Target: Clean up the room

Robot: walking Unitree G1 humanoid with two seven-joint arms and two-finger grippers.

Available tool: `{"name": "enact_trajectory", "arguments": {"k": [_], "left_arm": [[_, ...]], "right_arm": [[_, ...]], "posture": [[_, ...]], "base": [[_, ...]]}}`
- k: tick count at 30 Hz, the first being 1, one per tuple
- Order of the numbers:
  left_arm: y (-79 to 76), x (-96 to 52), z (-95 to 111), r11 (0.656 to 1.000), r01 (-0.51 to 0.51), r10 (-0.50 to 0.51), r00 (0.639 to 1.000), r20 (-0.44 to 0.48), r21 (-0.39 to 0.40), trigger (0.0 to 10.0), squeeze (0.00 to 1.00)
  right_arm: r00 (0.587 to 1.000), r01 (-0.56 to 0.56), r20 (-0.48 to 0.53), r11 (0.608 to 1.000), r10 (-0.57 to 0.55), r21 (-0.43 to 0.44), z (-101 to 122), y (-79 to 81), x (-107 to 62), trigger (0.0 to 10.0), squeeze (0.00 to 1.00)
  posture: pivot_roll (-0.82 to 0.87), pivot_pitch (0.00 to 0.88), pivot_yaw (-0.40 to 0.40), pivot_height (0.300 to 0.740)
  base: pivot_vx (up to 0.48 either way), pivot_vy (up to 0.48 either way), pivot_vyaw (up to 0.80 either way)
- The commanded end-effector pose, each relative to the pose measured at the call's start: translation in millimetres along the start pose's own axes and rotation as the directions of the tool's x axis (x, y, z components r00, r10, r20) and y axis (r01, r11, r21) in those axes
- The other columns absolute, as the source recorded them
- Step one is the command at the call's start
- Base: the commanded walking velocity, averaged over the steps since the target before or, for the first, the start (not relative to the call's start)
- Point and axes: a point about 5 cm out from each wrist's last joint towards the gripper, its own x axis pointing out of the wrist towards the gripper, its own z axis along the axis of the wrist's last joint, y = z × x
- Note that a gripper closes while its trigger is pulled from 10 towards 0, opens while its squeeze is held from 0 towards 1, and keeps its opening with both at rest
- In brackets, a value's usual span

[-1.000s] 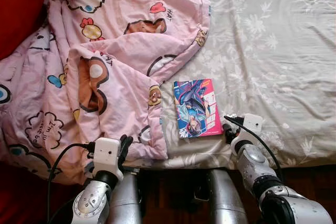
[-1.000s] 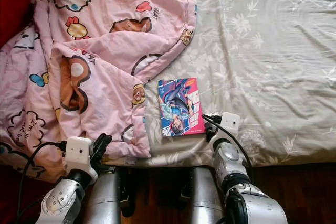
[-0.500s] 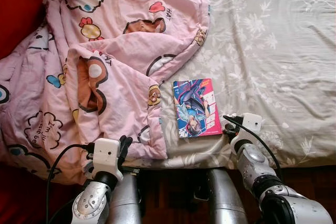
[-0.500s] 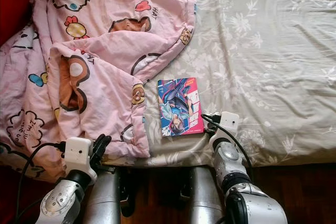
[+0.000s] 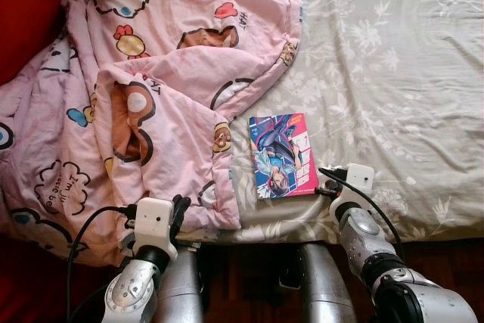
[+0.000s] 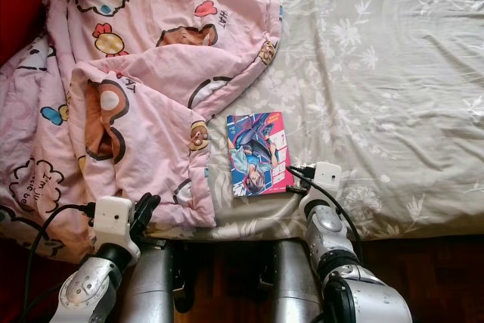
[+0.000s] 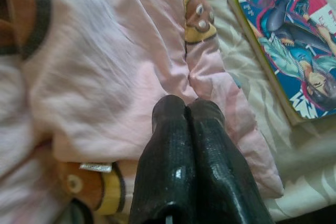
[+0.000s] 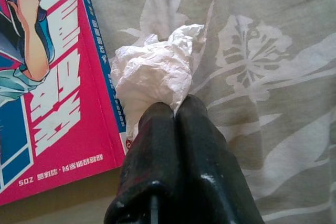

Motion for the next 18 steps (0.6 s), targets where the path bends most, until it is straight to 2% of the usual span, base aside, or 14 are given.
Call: {"name": "enact_trajectory", "arguments": {"k": [1, 6, 7, 8, 10, 11, 12, 18], "left_arm": [[6.8, -6.3, -27, 0.999, -0.038, 0.035, 0.995, -0.095, -0.031, 10.0, 0.00], [16.3, 5.5, -40, 0.996, -0.070, 0.062, 0.990, -0.124, -0.060, 10.0, 0.00], [19.8, 9.9, -45, 0.994, -0.085, 0.074, 0.987, -0.139, -0.072, 10.0, 0.00], [21.3, 11.5, -47, 0.993, -0.093, 0.081, 0.986, -0.147, -0.079, 10.0, 0.00], [29.4, 16.3, -56, 0.987, -0.132, 0.114, 0.977, -0.178, -0.092, 10.0, 0.00], [30.2, 16.7, -56, 0.986, -0.137, 0.118, 0.977, -0.177, -0.097, 10.0, 0.00], [31.9, 20.2, -57, 0.987, -0.135, 0.118, 0.978, -0.171, -0.091, 10.0, 0.00], [34.7, 30.5, -54, 0.989, -0.126, 0.114, 0.983, -0.142, -0.078, 10.0, 0.00]], "right_arm": [[0.998, 0.017, -0.060, 1.000, -0.017, 0.004, -22, -5.9, -6.5, 0.0, 0.00], [1.000, 0.004, -0.014, 1.000, -0.004, 0.027, -23, -7.4, -8.6, 0.0, 0.00], [1.000, -0.003, 0.004, 1.000, 0.003, 0.020, -24, -8.2, -10.0, 0.0, 0.00], [1.000, -0.005, 0.010, 1.000, 0.005, 0.016, -25, -8.4, -10.6, 0.0, 0.00], [1.000, -0.014, 0.029, 0.999, 0.013, 0.032, -28, -8.9, -12.9, 0.0, 0.00], [0.999, -0.022, 0.032, 0.999, 0.021, 0.028, -28, -8.4, -13.4, 0.0, 0.00], [0.998, -0.045, 0.041, 0.999, 0.046, -0.004, -31, -8.0, -15.5, 0.0, 0.00], [0.997, -0.030, 0.065, 0.999, 0.029, 0.011, -36, -15.4, -19.9, 0.0, 0.00]], "posture": [[0.12, 0.409, -0.045, 0.645], [0.09, 0.310, -0.050, 0.645], [0.07, 0.265, -0.053, 0.645], [0.07, 0.265, -0.053, 0.645], [0.04, 0.214, -0.052, 0.645], [0.04, 0.214, -0.052, 0.645], [0.03, 0.173, -0.054, 0.645], [0.02, 0.131, -0.056, 0.645]], "base": [[0.000, 0.000, 0.00], [0.000, 0.000, 0.00], [0.000, 0.000, 0.00], [0.000, 0.000, 0.00], [0.000, 0.000, 0.00], [0.000, 0.000, 0.00], [0.000, 0.000, 0.00], [0.000, 0.000, 0.00]]}}
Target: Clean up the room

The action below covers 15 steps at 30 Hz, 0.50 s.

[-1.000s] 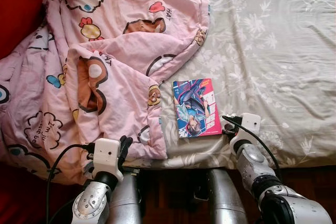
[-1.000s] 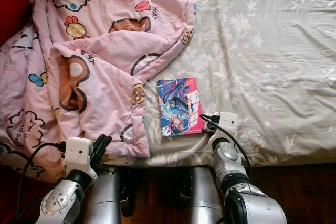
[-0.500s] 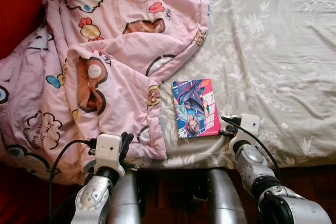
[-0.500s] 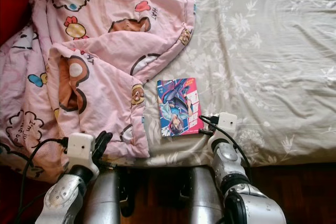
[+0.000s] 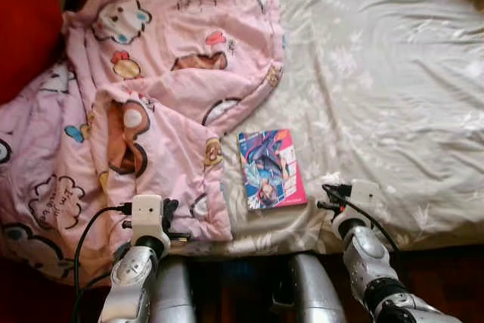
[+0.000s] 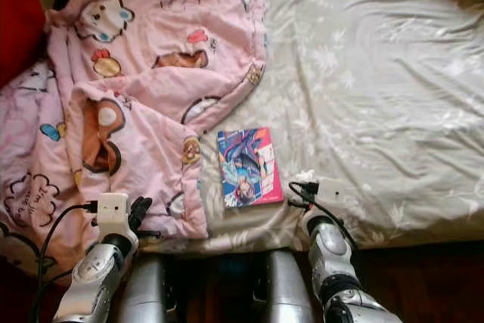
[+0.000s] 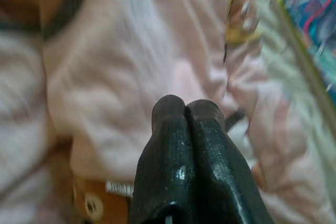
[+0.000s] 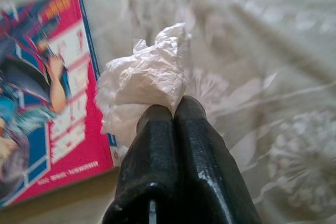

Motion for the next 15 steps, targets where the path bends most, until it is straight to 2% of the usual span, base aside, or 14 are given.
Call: {"name": "enact_trajectory", "arguments": {"k": [1, 2, 3, 4, 5, 8, 15], "left_arm": [[4.7, -3.0, -11, 1.000, -0.020, 0.020, 0.999, -0.033, -0.009, 10.0, 0.00], [5.2, -1.4, -12, 1.000, -0.022, 0.021, 0.999, -0.036, -0.011, 10.0, 0.00], [5.4, -0.7, -16, 1.000, -0.024, 0.024, 0.999, -0.047, -0.013, 10.0, 0.00], [5.4, -0.7, -16, 1.000, -0.024, 0.024, 0.999, -0.047, -0.013, 10.0, 0.00], [5.5, -0.3, -22, 0.999, -0.030, 0.029, 0.997, -0.068, -0.018, 10.0, 0.00], [6.2, -0.9, -28, 0.999, -0.040, 0.038, 0.995, -0.089, -0.019, 10.0, 0.00], [12.5, 0.2, -32, 0.998, -0.053, 0.052, 0.994, -0.100, -0.013, 10.0, 0.00]], "right_arm": [[1.000, 0.012, -0.017, 1.000, -0.012, 0.007, -12, -4.3, -6.9, 0.0, 0.00], [1.000, 0.008, -0.020, 1.000, -0.008, 0.004, -13, -3.4, -7.3, 2.0, 0.00], [1.000, -0.005, -0.026, 1.000, 0.005, -0.018, -17, -1.3, -8.9, 8.9, 0.00], [1.000, -0.005, -0.026, 1.000, 0.005, -0.018, -17, -1.3, -8.9, 8.9, 0.00], [0.999, -0.017, -0.029, 0.999, 0.016, -0.034, -21, 1.5, -11.1, 10.0, 0.00], [1.000, -0.008, -0.023, 1.000, 0.008, -0.001, -22, 1.8, -12.5, 10.0, 0.00], [0.999, -0.033, -0.017, 0.999, 0.033, -0.007, -20, 3.9, -11.0, 10.0, 0.00]], "posture": [[0.01, 0.122, -0.052, 0.645], [0.00, 0.109, -0.050, 0.645], [-0.01, 0.102, -0.048, 0.645], [-0.01, 0.102, -0.048, 0.645], [-0.02, 0.095, -0.045, 0.645], [-0.02, 0.088, -0.044, 0.645], [-0.02, 0.066, -0.055, 0.645]], "base": [[0.000, 0.000, 0.00], [0.000, 0.000, 0.00], [0.000, 0.000, 0.00], [0.000, 0.000, 0.00], [0.000, 0.000, 0.00], [0.000, 0.000, 0.00], [0.000, 0.000, 0.00]]}}
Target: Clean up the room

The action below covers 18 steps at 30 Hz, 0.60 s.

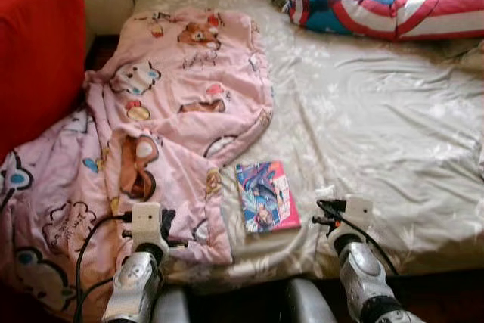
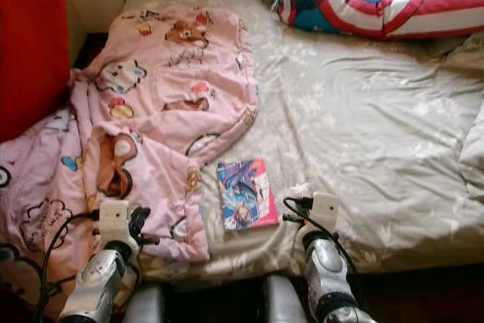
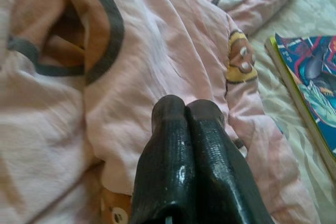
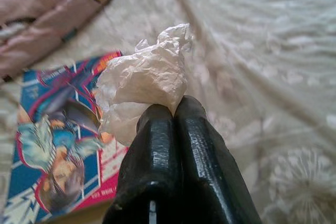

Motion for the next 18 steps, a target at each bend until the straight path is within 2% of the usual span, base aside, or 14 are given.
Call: {"name": "enact_trajectory", "arguments": {"k": [1, 8, 18], "left_arm": [[3.8, -0.3, -4, 1.000, -0.007, 0.007, 1.000, -0.012, 0.008, 10.0, 0.00], [6.2, 2.0, -8, 1.000, -0.023, 0.023, 1.000, -0.019, 0.002, 10.0, 0.00], [3.6, 2.3, -15, 1.000, -0.008, 0.008, 0.999, -0.050, 0.009, 10.0, 0.00]], "right_arm": [[1.000, 0.009, 0.015, 1.000, -0.009, 0.002, 2, -2.9, -0.6, 10.0, 0.00], [1.000, 0.002, 0.018, 1.000, -0.001, -0.021, 7, -0.7, 2.9, 10.0, 0.00], [0.998, 0.037, -0.055, 0.999, -0.037, -0.002, -11, -9.9, -5.5, 10.0, 0.00]], "posture": [[-0.02, 0.063, -0.056, 0.645], [-0.01, 0.043, -0.063, 0.680], [-0.01, 0.026, -0.054, 0.740]], "base": [[0.000, 0.000, 0.00], [0.000, 0.000, 0.00], [0.000, 0.000, 0.00]]}}
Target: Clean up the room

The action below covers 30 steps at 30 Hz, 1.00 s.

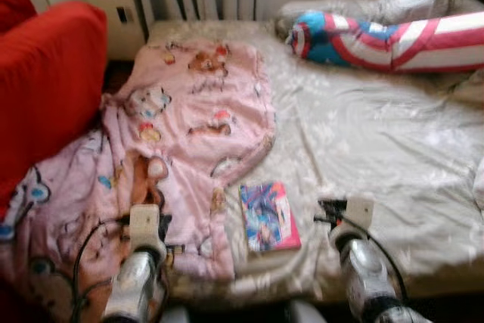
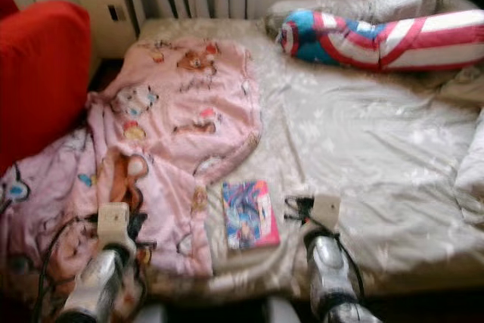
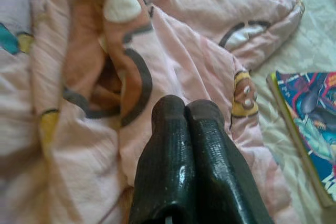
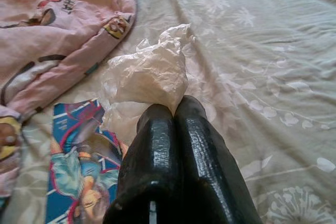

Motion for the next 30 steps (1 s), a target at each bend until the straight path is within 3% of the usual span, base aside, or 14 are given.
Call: {"name": "enact_trajectory", "arguments": {"k": [1, 8, 13, 16, 20, 30], "left_arm": [[1.1, -1.7, -6, 1.000, 0.005, -0.005, 1.000, -0.027, 0.009, 10.0, 0.00], [4.7, -6.1, -20, 1.000, 0.005, -0.003, 0.995, -0.097, 0.019, 10.0, 0.00], [0.8, -12.1, -38, 0.999, 0.027, -0.019, 0.981, -0.195, 0.037, 10.0, 0.00], [0.9, -13.4, -42, 0.999, 0.018, -0.012, 0.977, -0.215, 0.030, 10.0, 0.00], [-2.3, -16.0, -49, 0.999, 0.027, -0.020, 0.967, -0.254, 0.027, 10.0, 0.00], [-0.2, -21.5, -62, 0.999, 0.009, 0.007, 0.934, -0.358, 0.042, 10.0, 0.00]], "right_arm": [[0.999, 0.021, -0.034, 1.000, -0.021, 0.007, -7, -5.9, -3.1, 10.0, 0.00], [0.991, 0.031, -0.130, 0.999, -0.033, -0.016, -28, -12.2, -12.6, 10.0, 0.00], [0.950, 0.087, -0.296, 0.995, -0.098, -0.051, -60, -28.5, -31.7, 10.0, 0.00], [0.933, 0.104, -0.338, 0.992, -0.124, -0.076, -69, -33.3, -37.8, 10.0, 0.00], [0.914, 0.138, -0.377, 0.988, -0.152, -0.063, -78, -37.7, -44.5, 10.0, 0.00], [0.914, 0.138, -0.376, 0.989, -0.150, -0.060, -77, -37.4, -44.1, 10.0, 0.00]], "posture": [[-0.01, 0.022, -0.055, 0.740], [-0.01, 0.000, -0.056, 0.740], [-0.01, 0.000, -0.051, 0.740], [-0.01, 0.000, -0.051, 0.740], [0.00, 0.000, -0.048, 0.740], [-0.01, 0.016, -0.038, 0.740]], "base": [[0.000, 0.000, 0.00], [0.000, 0.000, 0.00], [0.000, 0.000, 0.00], [0.000, 0.000, 0.00], [0.000, 0.000, 0.00], [0.000, 0.000, 0.00]]}}
